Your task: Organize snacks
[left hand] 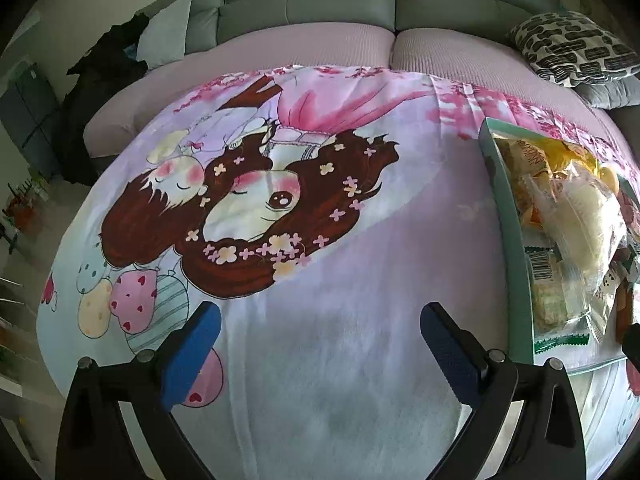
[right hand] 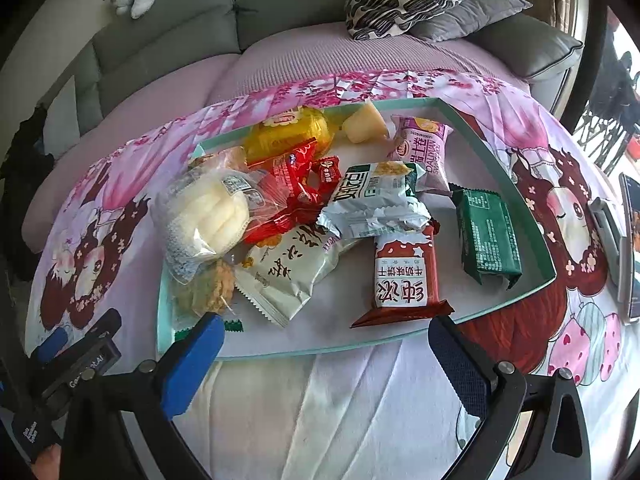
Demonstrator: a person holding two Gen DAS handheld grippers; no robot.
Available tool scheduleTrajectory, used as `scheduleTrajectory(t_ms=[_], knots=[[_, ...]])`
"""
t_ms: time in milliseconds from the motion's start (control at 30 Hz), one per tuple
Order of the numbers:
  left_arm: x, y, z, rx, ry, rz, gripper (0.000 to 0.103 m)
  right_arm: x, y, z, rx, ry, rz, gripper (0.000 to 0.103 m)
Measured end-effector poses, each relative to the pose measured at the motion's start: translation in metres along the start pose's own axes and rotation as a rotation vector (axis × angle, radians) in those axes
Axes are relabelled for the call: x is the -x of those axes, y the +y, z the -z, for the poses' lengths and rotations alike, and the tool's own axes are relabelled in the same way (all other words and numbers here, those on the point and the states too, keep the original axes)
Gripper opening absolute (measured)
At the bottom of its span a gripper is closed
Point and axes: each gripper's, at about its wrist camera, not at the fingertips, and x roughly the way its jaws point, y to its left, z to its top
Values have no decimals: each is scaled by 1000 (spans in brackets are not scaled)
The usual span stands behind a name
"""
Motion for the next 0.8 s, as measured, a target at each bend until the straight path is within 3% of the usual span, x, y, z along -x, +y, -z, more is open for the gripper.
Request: scheduleTrajectory(t_ms=[800], knots=[[-2, 1, 0, 10, 4, 11, 100, -3, 0, 2, 3, 11, 4, 103]])
